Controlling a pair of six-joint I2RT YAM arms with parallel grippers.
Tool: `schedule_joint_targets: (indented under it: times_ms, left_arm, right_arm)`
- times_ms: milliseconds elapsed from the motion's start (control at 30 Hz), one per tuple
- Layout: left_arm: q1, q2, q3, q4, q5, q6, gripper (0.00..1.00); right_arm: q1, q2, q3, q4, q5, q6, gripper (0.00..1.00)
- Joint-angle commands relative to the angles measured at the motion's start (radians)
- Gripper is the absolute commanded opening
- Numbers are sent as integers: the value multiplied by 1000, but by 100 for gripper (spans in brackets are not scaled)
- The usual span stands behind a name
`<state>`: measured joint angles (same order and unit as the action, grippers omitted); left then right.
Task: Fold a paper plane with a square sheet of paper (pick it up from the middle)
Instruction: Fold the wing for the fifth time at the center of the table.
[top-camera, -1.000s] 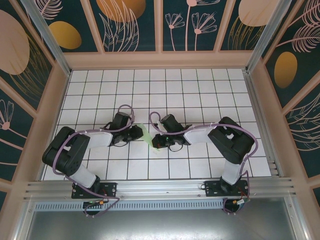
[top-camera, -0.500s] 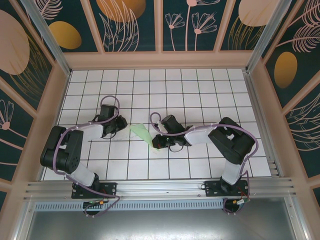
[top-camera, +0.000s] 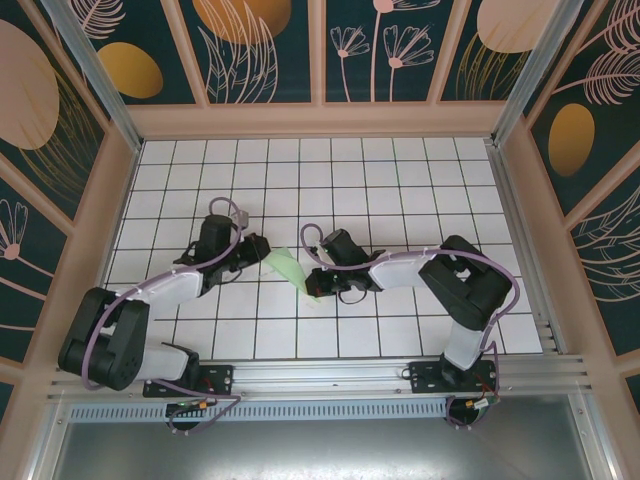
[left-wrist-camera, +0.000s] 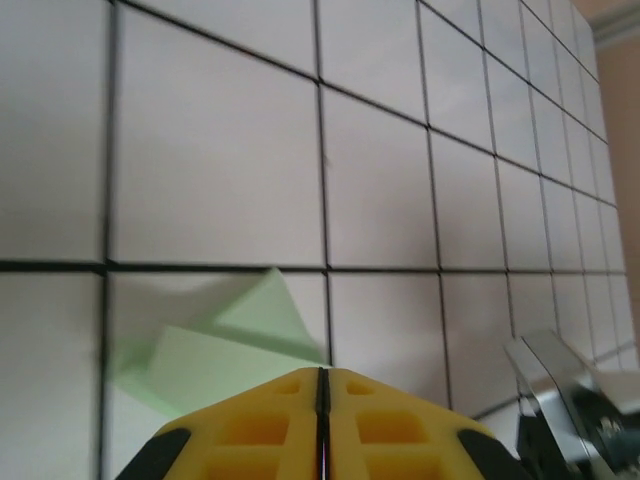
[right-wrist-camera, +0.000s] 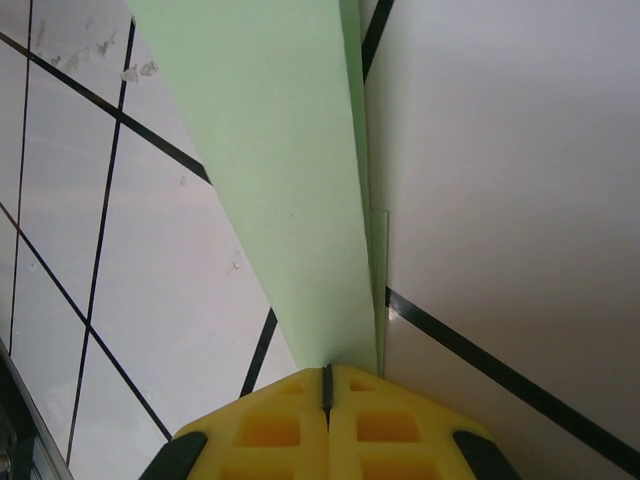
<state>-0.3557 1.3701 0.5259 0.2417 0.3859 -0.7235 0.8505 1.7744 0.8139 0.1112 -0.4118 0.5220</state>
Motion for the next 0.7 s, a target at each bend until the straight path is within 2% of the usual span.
schedule_joint_targets:
  times_ms: [0,267,433,667]
  left_arm:
    - [-28,43,-32,108,34,-62,9]
    - [-38,157,-50,206,61,-71,7]
    - [-40,158,-57,206,40,-65,7]
    - [-40,176,-91,271,81,-78,8]
  right_arm:
    - [-4,-39,8,-79,24,21,0]
    - [-1,-55,-4,-55,10,16,0]
    - [6,-64,15,-11,2,12,0]
    - [7,9,90,47,1,35,0]
